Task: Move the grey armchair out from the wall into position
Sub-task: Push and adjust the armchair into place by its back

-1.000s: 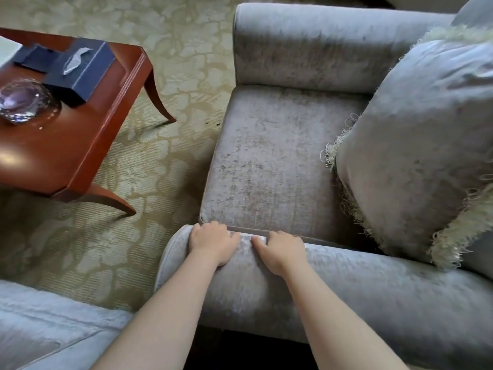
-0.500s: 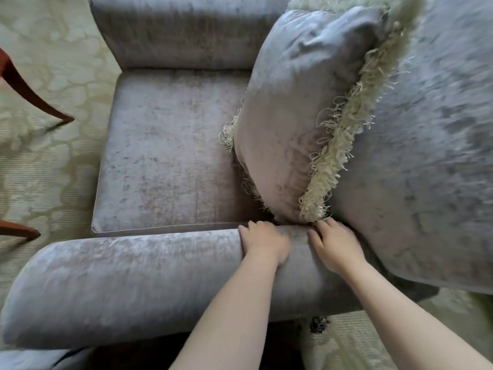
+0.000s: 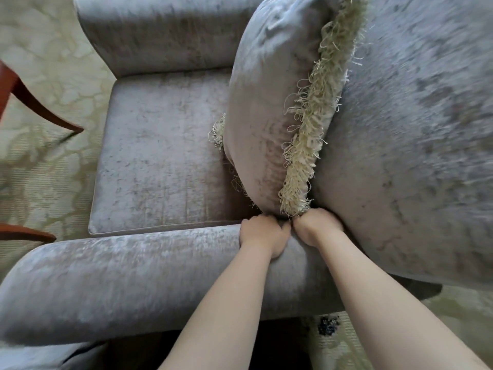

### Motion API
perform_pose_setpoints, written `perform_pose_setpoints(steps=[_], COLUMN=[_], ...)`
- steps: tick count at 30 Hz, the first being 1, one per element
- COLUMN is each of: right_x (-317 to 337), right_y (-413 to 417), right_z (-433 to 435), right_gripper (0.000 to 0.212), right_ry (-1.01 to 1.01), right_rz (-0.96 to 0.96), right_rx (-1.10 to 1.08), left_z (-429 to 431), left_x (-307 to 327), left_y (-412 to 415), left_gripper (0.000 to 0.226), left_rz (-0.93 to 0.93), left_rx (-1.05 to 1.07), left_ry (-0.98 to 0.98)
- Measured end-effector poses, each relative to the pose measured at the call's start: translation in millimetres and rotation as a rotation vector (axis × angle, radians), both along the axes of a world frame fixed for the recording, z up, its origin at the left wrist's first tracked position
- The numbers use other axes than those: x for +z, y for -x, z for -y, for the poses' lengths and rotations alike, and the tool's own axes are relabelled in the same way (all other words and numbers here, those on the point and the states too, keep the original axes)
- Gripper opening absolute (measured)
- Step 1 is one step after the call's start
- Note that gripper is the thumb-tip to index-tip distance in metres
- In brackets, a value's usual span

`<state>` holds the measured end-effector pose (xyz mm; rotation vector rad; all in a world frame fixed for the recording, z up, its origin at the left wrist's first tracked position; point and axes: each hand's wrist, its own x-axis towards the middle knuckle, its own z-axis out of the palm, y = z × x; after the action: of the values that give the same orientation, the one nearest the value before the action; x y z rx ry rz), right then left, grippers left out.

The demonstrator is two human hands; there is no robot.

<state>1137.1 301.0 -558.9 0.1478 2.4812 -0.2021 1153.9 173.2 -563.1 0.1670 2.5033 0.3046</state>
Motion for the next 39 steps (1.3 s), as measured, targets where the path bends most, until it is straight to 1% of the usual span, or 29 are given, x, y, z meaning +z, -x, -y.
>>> perform_pose_setpoints(steps=[6,11,14,17,21,24,29,34,39], right_x=[3.7,9.2,10.6,9.0,4.7,2.3,4.3,8.9,10.2], right_y=[-7.7,-18.1,-26.6,-28.6,-25.6,-26.1,-26.2,-28.7,-35.8], right_z=[3.2,7.4,10.3,10.1,8.4,9.5,11.0,11.8,12.8], right_gripper=[0.05,0.047,0.048,0.046,0.045,0.045,0.045,0.05,0.051], right_ry=[-0.02,-0.073,-0.097,-0.083,-0.053,-0.044,-0.054,-0.063,-0.121], right_rz=[-0.05,-0.077,-0.058,-0.034,-0.059,-0.061,-0.078,-0.073,-0.098], right_rx=[-0.044,-0.024,-0.023,-0.028,-0.044,-0.054,-0.011,-0.013,-0.014], left_z=[2.8,7.1,10.5,8.8,7.8,8.1,6.8,10.3,12.2], left_x=[-1.5,5.1,7.4,5.0,2.1,-1.2,-2.2,-1.1,2.2], left_y=[-5.0,-9.0,-15.8,-19.2,-15.7,-18.4,-21.8,-24.7,-25.5], left_gripper=[0.054,0.054,0.053,0.052,0.051,0.055,0.064,0.064,0.058], left_rz=[-0.004,0.036,0.042,0.043,-0.01,-0.027,-0.056,-0.055,-0.02], left_rx=[-0.017,-0.021,-0.036,-0.042,-0.044,-0.045,-0.023,-0.035,-0.066], left_ry=[-0.012,-0.015,0.0,0.002,0.012,0.032,0.094,0.069,0.065])
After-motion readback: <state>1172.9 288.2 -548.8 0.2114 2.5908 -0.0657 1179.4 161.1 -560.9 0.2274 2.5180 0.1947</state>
